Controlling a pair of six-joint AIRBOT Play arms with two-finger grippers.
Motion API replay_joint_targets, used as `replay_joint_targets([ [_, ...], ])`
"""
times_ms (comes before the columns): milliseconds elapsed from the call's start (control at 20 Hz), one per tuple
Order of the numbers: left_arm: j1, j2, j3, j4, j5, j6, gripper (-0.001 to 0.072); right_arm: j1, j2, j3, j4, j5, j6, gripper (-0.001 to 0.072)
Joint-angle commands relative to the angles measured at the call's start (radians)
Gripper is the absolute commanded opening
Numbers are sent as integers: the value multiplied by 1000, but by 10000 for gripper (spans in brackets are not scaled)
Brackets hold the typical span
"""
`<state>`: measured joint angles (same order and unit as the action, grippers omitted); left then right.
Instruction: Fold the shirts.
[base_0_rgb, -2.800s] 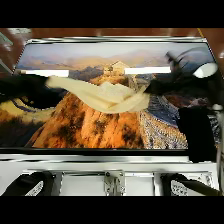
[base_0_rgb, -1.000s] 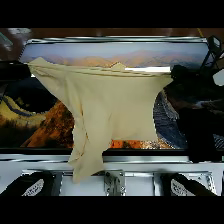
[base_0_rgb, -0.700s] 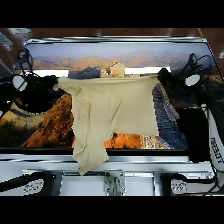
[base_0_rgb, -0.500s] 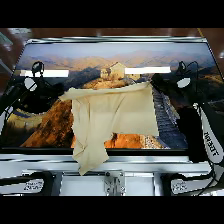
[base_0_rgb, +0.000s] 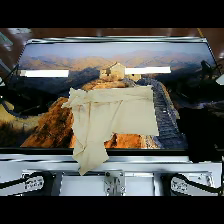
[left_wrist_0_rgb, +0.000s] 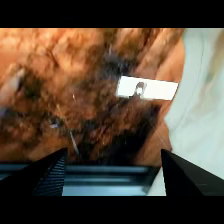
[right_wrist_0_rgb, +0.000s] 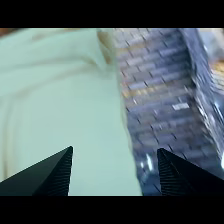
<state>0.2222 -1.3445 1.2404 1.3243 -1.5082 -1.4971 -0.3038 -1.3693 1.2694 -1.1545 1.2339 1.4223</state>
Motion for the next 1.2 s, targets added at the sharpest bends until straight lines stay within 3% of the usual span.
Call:
replay_joint_targets([
  [0, 5, 102, -253, -111, -60, 46, 691, -95, 31, -105, -65, 269, -57, 638],
  [300, -168, 135, -610, -294, 149, 76, 690, -97, 31, -291, 77, 144, -95, 638],
  [450, -198, 126, -671, -339, 214, 77, 690, -97, 31, -292, 76, 127, -112, 638],
  [700, -198, 65, -719, -453, 258, 197, 688, -97, 31, -292, 77, 115, -115, 638],
  [800, -204, 27, -721, -495, 293, 220, 624, -97, 31, -292, 80, 117, -114, 638],
  [900, -219, -20, -721, -499, 312, 222, 621, -97, 31, -295, 103, 121, -107, 638],
  [950, -224, -46, -721, -499, 314, 222, 490, -97, 31, -299, 115, 123, -107, 638],
  [1000, -227, -64, -721, -499, 314, 222, 238, -97, 31, -308, 119, 122, -107, 638],
  [1050, -227, -76, -721, -499, 311, 224, 48, -97, 31, -322, 117, 116, -106, 639],
  [1150, -227, -73, -721, -499, 311, 230, 38, -97, 30, -378, 119, 66, -88, 639],
])
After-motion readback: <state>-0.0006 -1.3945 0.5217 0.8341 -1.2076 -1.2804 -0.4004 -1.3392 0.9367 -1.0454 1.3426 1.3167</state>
